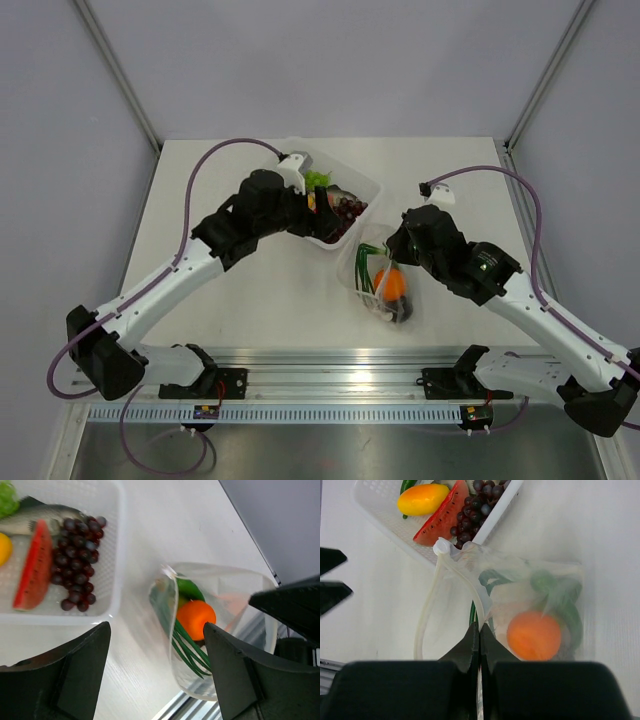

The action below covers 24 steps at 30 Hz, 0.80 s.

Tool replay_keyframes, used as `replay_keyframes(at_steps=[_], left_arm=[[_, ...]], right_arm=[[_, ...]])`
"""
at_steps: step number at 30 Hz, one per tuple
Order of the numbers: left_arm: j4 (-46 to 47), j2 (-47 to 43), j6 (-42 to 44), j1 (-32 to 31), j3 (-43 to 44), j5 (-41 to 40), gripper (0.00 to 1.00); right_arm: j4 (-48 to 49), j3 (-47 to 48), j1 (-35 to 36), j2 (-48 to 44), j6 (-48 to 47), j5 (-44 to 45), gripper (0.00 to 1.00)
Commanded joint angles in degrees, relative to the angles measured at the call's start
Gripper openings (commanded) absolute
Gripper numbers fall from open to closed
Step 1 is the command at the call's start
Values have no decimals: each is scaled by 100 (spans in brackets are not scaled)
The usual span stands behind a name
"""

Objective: Place the food in the zip-top bag and seal the zipper
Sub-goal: Adjust the zipper food storage bag at the center of the board.

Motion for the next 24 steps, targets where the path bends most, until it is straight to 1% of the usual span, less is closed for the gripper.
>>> replay_keyframes(at_steps=[1,2,3,4,5,6,7,8,9,10,11,12,13,15,17,19,21,24], left_arm=[[-174,78,518,573,562,556,78],[-393,393,685,757,685,495,78],[-517,622,1026,820,982,251,78],[-648,842,1221,864,1159,127,78],[-919,1323,1423,908,1335,12,78],[-1035,1563,1790,917,1546,-93,78],[-1141,1791,1950,926,1930,-260,78],[-1351,2072,2091,943,2161,-313,78],[-1448,2536,2328,961,2372,-314,77],[-1545,2793,2400,1004,2791,-297,76],[-1694,3013,2487,1040,2978,-201,75],[-1765,3442,2645,1075,3146,-52,74],[-1809,3620,2672,1162,3487,11,73],[-1976,4154,2743,1251,3822,230,70],[-2082,4438,2752,1382,4209,423,68],[-2039,4684,2743,1461,4316,678,67],[-1977,4790,2743,1471,4325,732,67],[-1942,5001,2743,1480,4386,749,63]], right_arm=[[365,82,56,-49,-100,176,0],[357,91,47,-40,-109,176,0],[348,91,47,-40,-109,167,0],[365,99,47,-40,-109,124,0],[365,91,47,-31,-109,88,0],[365,91,47,-22,-101,71,0],[365,91,47,-22,-83,27,0],[365,82,56,-14,-83,9,0],[383,56,47,-5,-83,-26,0],[383,55,47,-5,-74,-26,0],[365,47,47,-5,-65,-35,0],[365,55,47,-5,-74,-52,0],[383,47,56,-5,-74,-61,0],[374,55,47,-31,-74,-96,0],[322,55,47,-49,-65,-105,0],[287,38,47,-49,-83,-105,0],[277,20,47,-75,-92,-114,0],[251,12,47,-66,-92,-97,0]])
